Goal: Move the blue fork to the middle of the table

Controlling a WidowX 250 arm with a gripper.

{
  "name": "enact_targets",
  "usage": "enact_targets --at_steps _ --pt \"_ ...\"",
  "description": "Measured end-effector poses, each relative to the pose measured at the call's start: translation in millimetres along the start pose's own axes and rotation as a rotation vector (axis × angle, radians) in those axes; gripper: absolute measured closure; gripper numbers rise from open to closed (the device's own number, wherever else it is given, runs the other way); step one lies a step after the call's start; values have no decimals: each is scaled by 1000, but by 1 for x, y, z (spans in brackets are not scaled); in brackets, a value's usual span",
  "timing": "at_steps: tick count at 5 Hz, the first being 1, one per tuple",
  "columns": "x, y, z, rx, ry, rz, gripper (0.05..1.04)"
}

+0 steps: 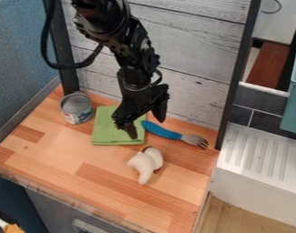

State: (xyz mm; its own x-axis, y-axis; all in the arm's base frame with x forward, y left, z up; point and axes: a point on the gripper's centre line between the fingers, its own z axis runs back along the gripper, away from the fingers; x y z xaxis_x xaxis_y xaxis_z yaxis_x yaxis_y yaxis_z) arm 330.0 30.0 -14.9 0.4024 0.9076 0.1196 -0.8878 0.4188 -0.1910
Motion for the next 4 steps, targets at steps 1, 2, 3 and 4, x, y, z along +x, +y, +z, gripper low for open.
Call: enact_targets --at_steps 1,2,3,4 --pt "9 -13 -13 6 -25 82 83" --pt "13 -25 -23 13 -55 133 83" --pt "15 -28 -39 53 -97 186 83" --pt "15 -37 -50 70 -106 199 83"
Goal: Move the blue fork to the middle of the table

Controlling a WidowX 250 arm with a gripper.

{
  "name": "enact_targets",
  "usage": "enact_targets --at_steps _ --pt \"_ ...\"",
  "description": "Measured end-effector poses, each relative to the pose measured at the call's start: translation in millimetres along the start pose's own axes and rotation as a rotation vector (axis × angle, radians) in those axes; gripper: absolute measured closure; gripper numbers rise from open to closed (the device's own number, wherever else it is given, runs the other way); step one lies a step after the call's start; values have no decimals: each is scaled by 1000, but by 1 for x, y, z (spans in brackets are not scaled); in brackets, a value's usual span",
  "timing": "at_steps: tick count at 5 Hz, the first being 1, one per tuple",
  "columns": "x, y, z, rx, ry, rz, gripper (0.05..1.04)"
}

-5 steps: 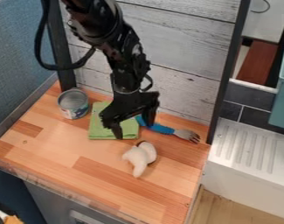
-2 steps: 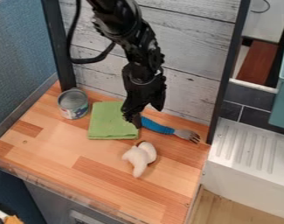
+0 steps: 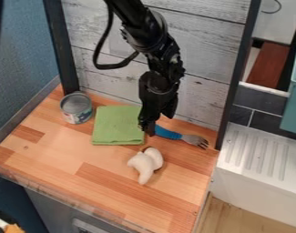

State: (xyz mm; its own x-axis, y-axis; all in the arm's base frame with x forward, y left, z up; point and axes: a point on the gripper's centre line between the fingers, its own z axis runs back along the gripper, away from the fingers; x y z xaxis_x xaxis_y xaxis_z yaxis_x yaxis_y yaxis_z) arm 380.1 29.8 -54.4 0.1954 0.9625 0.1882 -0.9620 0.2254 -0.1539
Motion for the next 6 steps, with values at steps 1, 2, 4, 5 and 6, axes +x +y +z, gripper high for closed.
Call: enact_targets --at_steps 1,2,4,5,6 --pt "2 -4 -13 24 -16 23 83" --pt "3 -8 -18 31 -25 35 83" --pt "-4 -6 -32 71 -43 33 83" --pt "-5 -2 -37 92 -43 24 133" --pt "-5 -4 -36 116 -44 34 420"
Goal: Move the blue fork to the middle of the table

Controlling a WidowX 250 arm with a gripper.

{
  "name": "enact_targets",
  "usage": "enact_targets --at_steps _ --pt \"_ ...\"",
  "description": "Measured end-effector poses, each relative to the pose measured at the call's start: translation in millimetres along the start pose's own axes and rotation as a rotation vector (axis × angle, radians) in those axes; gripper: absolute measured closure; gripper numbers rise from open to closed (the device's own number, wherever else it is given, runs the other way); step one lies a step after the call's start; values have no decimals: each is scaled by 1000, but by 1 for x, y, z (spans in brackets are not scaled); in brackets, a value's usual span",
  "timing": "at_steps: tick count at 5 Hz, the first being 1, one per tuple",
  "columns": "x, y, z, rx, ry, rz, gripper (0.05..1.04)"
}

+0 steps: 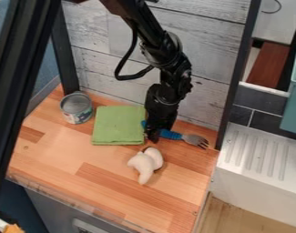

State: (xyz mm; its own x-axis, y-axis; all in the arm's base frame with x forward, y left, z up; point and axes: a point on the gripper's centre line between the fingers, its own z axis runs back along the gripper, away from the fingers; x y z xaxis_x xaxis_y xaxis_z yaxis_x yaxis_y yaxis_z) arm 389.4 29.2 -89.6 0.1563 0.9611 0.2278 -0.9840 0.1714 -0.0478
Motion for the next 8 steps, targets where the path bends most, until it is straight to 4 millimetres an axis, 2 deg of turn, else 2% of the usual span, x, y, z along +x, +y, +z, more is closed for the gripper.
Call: enact_targets --at_steps 1,3,5,6,7,8 --pt "-2 0 0 -5 14 -2 661" --pt "-4 7 0 34 24 -27 676" --pt "14 7 46 -42 -72 -3 676" --pt "11 11 69 -74 -120 -2 676" --pt "8 28 82 -66 -186 2 676" --pt "3 42 85 -61 -244 2 676"
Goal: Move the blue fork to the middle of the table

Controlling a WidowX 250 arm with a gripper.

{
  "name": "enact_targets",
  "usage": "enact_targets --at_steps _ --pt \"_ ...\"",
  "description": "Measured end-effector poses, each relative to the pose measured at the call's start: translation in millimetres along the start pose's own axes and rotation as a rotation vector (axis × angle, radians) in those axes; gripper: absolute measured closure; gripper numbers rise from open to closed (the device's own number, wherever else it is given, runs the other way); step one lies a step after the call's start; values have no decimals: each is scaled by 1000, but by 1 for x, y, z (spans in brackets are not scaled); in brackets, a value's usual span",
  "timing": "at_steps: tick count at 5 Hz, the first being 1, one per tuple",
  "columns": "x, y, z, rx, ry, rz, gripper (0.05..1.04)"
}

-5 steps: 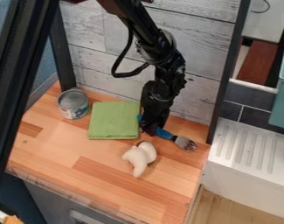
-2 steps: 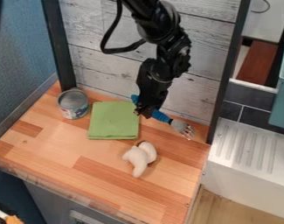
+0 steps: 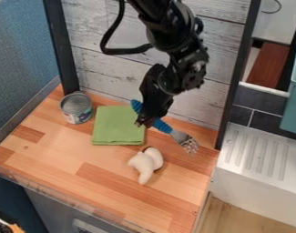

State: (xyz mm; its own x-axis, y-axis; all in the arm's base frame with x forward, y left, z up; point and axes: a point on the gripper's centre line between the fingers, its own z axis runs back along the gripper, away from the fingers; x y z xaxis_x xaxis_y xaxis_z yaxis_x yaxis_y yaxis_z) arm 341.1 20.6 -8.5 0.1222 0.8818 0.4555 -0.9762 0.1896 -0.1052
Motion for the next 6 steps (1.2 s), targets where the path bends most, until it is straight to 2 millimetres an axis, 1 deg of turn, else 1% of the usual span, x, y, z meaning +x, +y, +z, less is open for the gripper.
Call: enact_targets --at_steps 1,2,3,4,6 --pt "3 19 -5 23 -89 12 676" --pt "6 27 -6 19 -149 5 676" --pt "6 36 -10 23 -169 -19 676" --pt "7 36 -10 16 -174 -12 676" --pt "19 41 -36 77 -194 28 676"
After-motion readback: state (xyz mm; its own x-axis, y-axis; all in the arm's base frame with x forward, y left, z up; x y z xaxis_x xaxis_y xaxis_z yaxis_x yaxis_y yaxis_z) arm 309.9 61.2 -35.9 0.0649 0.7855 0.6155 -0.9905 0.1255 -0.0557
